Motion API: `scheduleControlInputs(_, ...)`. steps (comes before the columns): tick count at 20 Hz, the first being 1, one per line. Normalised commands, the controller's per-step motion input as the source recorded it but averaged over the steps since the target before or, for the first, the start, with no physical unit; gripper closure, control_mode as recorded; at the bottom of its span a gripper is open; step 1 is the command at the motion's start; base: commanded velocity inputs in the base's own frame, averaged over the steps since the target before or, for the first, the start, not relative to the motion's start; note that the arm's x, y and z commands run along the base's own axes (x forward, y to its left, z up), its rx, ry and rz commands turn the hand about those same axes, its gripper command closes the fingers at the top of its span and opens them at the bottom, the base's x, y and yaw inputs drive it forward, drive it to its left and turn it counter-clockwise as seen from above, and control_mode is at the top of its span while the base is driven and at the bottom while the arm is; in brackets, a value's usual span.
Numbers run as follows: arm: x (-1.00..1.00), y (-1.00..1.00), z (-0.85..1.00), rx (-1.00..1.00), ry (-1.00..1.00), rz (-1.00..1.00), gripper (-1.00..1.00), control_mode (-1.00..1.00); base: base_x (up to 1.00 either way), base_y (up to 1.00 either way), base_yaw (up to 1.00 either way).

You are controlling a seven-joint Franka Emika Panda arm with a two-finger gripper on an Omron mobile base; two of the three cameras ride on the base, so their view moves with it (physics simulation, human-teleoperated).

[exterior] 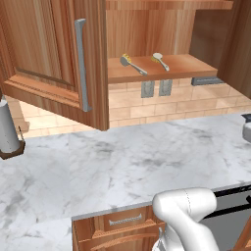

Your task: Pick up the dish brush and dish brush from the sink, and place them back in the cabinet, and close the cabinet doors.

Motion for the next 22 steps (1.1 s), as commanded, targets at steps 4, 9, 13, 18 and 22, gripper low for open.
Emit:
scheduleControlInputs(4, -0.36, -0.10, 0.04, 0.00, -0.08, -0.05, -1.00, -1.00, 0.00, 0.00, 0.00)
scheduleControlInputs(9, -0.43, -0.09, 0.01, 0.00, -0.07, -0.02, -1.00, -1.00, 0.00, 0.00, 0.00)
scheduleControlInputs(13, -0.42, -0.15, 0.00, 0.00, -0.04, 0.00, -1.00, -1.00, 0.00, 0.00, 0.00)
scheduleControlInputs(18, -0.34, -0.20, 0.00, 0.00, -0.06, 0.00, -1.00, -1.00, 0.00, 0.00, 0.00)
scheduleControlInputs(22, -0.32, -0.20, 0.00, 0.00, -0.08, 0.00, -1.00, -1.00, 0.00, 0.00, 0.00)
